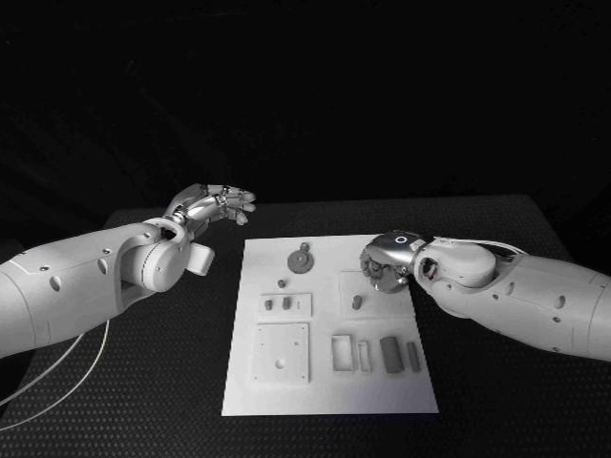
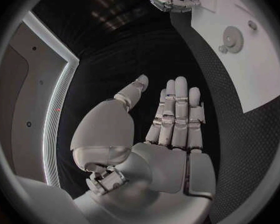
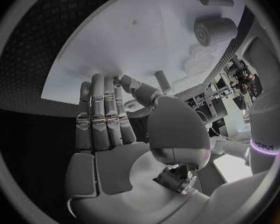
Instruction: Assemble the parts on the task board
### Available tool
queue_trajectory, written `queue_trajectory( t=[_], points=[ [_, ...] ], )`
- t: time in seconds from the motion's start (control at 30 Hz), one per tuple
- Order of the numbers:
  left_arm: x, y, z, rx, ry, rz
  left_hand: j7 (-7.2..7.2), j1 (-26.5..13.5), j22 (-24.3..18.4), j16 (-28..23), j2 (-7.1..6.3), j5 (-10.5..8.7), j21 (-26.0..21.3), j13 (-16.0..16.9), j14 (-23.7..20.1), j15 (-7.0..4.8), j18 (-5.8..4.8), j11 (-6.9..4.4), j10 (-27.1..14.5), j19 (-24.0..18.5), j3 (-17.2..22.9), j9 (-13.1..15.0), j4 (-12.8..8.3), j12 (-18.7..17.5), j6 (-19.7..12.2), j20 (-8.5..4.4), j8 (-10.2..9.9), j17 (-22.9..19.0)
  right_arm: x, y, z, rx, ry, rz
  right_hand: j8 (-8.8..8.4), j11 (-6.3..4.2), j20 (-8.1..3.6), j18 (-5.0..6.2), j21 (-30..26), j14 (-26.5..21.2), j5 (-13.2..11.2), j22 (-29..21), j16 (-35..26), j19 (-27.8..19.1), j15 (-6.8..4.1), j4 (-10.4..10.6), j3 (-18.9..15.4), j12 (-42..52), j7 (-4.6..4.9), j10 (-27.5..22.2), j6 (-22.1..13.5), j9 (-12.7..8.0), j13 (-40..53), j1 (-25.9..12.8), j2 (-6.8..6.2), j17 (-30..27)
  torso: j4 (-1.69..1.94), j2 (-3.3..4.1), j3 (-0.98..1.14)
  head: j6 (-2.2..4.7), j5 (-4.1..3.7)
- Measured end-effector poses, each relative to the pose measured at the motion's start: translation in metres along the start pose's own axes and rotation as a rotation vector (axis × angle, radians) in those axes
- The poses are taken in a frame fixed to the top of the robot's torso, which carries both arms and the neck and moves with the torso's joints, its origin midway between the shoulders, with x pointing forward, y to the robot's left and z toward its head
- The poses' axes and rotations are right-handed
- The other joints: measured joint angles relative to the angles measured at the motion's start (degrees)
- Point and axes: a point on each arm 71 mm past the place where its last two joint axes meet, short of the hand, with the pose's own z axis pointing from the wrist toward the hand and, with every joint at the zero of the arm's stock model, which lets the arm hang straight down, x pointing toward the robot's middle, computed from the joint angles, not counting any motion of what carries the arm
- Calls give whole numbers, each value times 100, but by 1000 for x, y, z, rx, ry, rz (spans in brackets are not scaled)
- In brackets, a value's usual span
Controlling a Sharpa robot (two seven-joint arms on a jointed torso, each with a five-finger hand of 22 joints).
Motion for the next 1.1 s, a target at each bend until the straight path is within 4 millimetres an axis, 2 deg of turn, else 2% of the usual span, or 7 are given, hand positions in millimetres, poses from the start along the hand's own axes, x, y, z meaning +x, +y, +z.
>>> queue_trajectory(
  t=[0.17,0.33,0.57,0.67,1.1],
  points=[
    [0,0,0,0,-1,0,0,0,0,0,0,0,0,0,0,0,-1,0,0,0,0,-1,0,0,0,0,0,4,0,1,0,1,-5,-16,34,-22,-41,0,28,53,0,18,-7,41,-9,19,106,0,-7,21,54,14,46,145,13,47,-1,-2,-1,-6,2],
    [0,0,0,-1,-1,0,21,0,0,0,0,0,0,-5,-1,-1,-3,0,0,0,0,-1,0,0,-21,0,0,4,1,3,0,1,-8,-29,83,-134,-90,0,110,213,-6,57,-7,214,-69,12,323,-2,-67,135,215,57,96,260,7,133,-3,-2,2,-8,4],
    [-2,0,0,-2,-4,1,21,0,0,0,0,0,0,-5,19,-22,-6,0,1,0,0,-7,0,0,-21,0,0,11,1,4,-1,-1,-12,-39,118,-152,-133,-3,161,286,-6,98,-6,297,-118,17,375,9,-97,215,280,114,155,267,14,226,-4,-2,7,-21,0],
    [-2,0,0,-2,-5,1,21,0,0,0,0,0,0,-5,19,-23,-8,-1,1,0,0,-7,0,0,-21,0,0,13,1,4,-1,-1,-18,-40,118,-182,-143,-4,178,312,-7,113,-6,307,-107,17,376,14,-121,245,304,125,175,274,21,254,-9,-2,9,-24,-1],
    [-4,1,0,-3,-10,3,21,0,5,0,0,0,0,-4,38,-4,-30,-1,1,0,0,-12,0,0,-21,0,0,22,3,5,-4,4,-45,-39,119,-182,-153,-9,201,359,-23,140,-6,358,-113,18,408,7,-122,287,346,170,216,273,20,318,-10,-1,10,-9,-16]
  ],
)
